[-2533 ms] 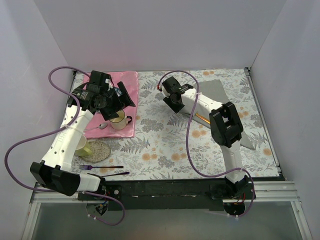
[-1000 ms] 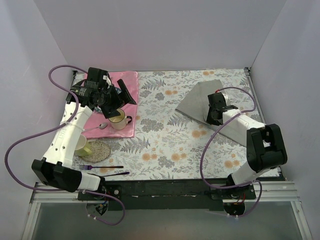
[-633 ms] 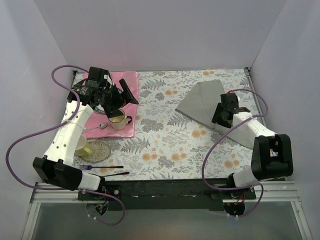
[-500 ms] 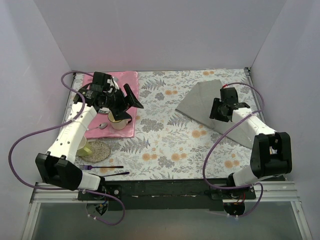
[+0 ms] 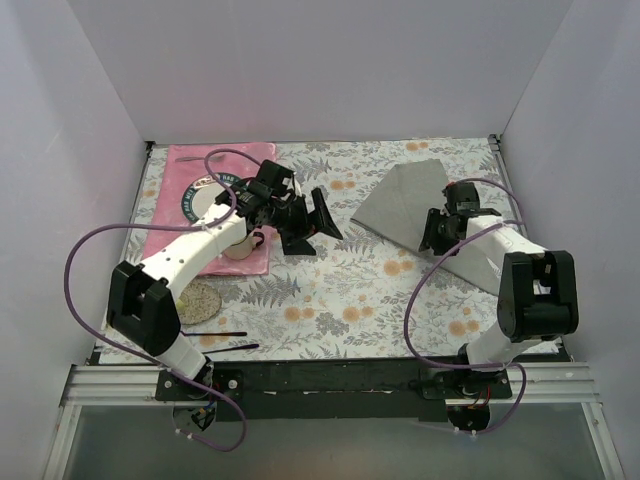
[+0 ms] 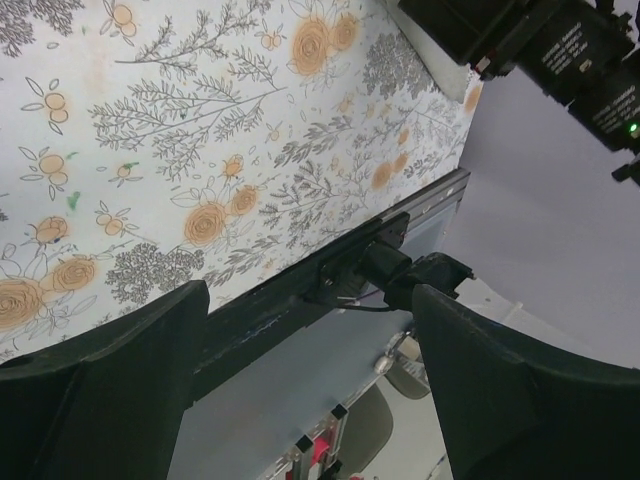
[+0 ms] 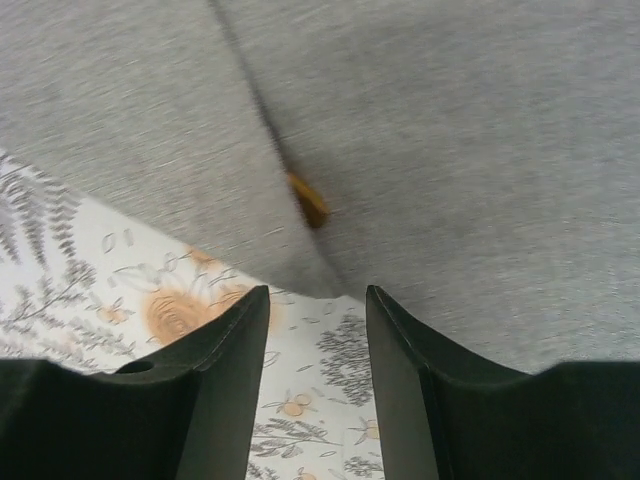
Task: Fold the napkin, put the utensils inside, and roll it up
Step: Fold the napkin
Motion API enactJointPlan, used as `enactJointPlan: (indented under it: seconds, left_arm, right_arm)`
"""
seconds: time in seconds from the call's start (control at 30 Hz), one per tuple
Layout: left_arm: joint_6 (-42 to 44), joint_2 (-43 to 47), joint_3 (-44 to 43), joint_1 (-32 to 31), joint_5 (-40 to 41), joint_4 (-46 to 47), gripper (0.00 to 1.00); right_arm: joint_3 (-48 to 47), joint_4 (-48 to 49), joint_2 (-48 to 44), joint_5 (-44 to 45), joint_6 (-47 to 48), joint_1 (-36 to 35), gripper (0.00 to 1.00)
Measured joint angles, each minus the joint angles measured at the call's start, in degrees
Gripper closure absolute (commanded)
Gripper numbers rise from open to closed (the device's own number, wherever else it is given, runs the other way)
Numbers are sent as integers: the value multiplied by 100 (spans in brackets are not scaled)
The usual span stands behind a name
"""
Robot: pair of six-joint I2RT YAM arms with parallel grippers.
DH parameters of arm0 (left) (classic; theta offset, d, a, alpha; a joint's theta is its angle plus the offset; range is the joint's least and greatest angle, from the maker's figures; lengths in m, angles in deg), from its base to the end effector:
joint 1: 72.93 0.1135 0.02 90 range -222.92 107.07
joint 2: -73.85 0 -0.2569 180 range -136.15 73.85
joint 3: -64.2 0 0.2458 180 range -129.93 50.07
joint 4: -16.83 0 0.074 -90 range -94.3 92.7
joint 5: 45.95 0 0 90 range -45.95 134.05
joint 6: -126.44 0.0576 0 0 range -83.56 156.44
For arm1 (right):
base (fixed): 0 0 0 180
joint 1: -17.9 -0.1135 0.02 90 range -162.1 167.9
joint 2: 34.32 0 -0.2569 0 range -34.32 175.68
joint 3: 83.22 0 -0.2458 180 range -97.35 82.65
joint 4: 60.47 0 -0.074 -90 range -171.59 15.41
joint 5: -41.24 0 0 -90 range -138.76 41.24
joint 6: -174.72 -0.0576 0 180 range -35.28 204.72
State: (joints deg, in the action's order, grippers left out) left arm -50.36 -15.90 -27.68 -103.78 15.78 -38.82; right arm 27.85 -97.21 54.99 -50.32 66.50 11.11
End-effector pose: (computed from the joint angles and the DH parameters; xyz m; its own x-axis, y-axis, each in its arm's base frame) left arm 0.2768 -0.1971 0.2792 -0.7308 -0.5877 0.3470 -0.6505 0.4458 -0.6149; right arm 0.3163 0.0392 0.1743 -0.8337 0.2155 -0.5085 0.1345 0.9722 0.1915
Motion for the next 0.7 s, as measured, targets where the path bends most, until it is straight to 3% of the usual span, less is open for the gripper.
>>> enactJointPlan:
  seconds: [0.13,0.27,0.47,0.7]
  left_arm:
    - [111,11,-254,-203,260,-286,11]
    - [372,332,-525,-190,555,-625,11]
    - [754,1132,-538,-186,715,-1088,10]
    - [1261,1412,-831,-155,960,-1637,7]
  right_arm:
    - [-15,-286,103,-11,-61,579,39]
    - [28,-640,-374,-11,-387,1574,29]
    - [452,-695,-1198,98,-723,2870,28]
    - [1532,-479,-1829,-234,-968,3923,35]
